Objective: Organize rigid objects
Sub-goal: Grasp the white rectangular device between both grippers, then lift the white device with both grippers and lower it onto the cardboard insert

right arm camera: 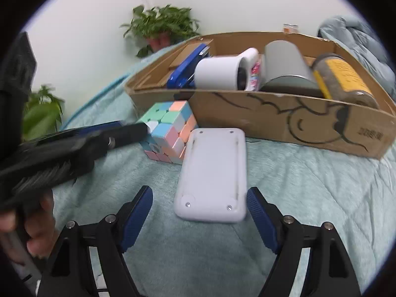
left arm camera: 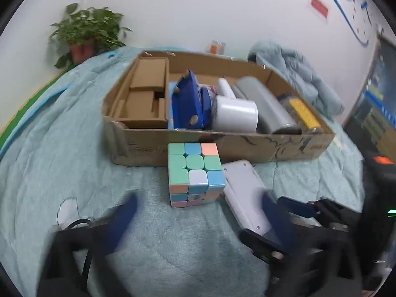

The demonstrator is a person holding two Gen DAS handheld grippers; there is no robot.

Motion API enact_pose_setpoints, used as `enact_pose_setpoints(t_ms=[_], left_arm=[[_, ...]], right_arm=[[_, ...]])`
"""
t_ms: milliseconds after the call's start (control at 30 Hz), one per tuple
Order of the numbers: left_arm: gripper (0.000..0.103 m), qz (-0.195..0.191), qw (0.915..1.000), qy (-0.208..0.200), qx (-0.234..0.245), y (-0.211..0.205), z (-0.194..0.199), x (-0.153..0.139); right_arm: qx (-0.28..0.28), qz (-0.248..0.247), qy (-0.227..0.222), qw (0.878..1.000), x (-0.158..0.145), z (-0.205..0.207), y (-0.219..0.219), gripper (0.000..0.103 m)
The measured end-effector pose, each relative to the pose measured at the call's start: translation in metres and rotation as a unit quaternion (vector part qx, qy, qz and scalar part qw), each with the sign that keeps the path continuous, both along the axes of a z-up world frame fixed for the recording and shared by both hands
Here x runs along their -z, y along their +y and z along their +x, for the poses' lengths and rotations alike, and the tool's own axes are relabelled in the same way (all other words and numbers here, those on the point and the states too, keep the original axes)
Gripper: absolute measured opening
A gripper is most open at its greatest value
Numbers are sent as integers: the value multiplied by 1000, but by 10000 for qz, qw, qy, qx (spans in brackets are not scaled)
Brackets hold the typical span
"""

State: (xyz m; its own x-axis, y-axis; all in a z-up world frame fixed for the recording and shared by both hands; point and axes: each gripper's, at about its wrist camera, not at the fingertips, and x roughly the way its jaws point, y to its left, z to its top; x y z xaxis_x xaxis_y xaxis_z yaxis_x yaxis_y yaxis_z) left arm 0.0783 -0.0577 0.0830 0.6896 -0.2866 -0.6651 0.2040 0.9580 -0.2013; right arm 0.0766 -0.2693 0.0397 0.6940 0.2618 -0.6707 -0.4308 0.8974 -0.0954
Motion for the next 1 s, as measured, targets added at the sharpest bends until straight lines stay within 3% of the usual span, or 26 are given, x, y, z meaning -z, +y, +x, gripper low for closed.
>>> enact_pose_setpoints(t_ms=[100, 167, 200, 400, 567, 667, 733, 833, 900, 1000], left_arm=[[102, -162, 9998, 81, 22, 2, 1, 5], [102, -203, 9996, 197, 66, 3, -1, 7], [102, -287, 9992, 272, 68, 4, 0, 8], [102, -1142, 9893, 806, 406, 1, -2, 17], [98, -1503, 9748, 1320, 984, -21, -7, 36], [83, -1779, 9608, 1717, 1251, -33, -6, 48], [67, -1855, 9547, 1894, 1353, -39, -3, 55], [51, -1993, 9479, 2046, 1412, -44, -2, 62], [47, -1967, 9479, 2096, 1370, -45, -1, 64], [32, -1813, 9523, 2079, 1308, -45, 0, 65]], right_arm=[[200, -280, 200, 9992, 12, 16, 4, 79], [255, -396, 110, 9988, 12, 16, 8, 67], [278, -442, 147, 9985, 13, 16, 10, 67], [447, 182, 273, 9985, 12, 0, -10, 66], [438, 1127, 897, 9886, 14, -19, -35, 66], [426, 1330, 1100, 9841, 14, -19, -36, 67], [419, 1378, 1156, 9828, 14, -18, -36, 67], [432, 1571, 1283, 9783, 15, -15, -38, 67], [403, 1539, 1291, 9788, 15, -17, -39, 67], [374, 1375, 1236, 9820, 16, -20, -35, 67]])
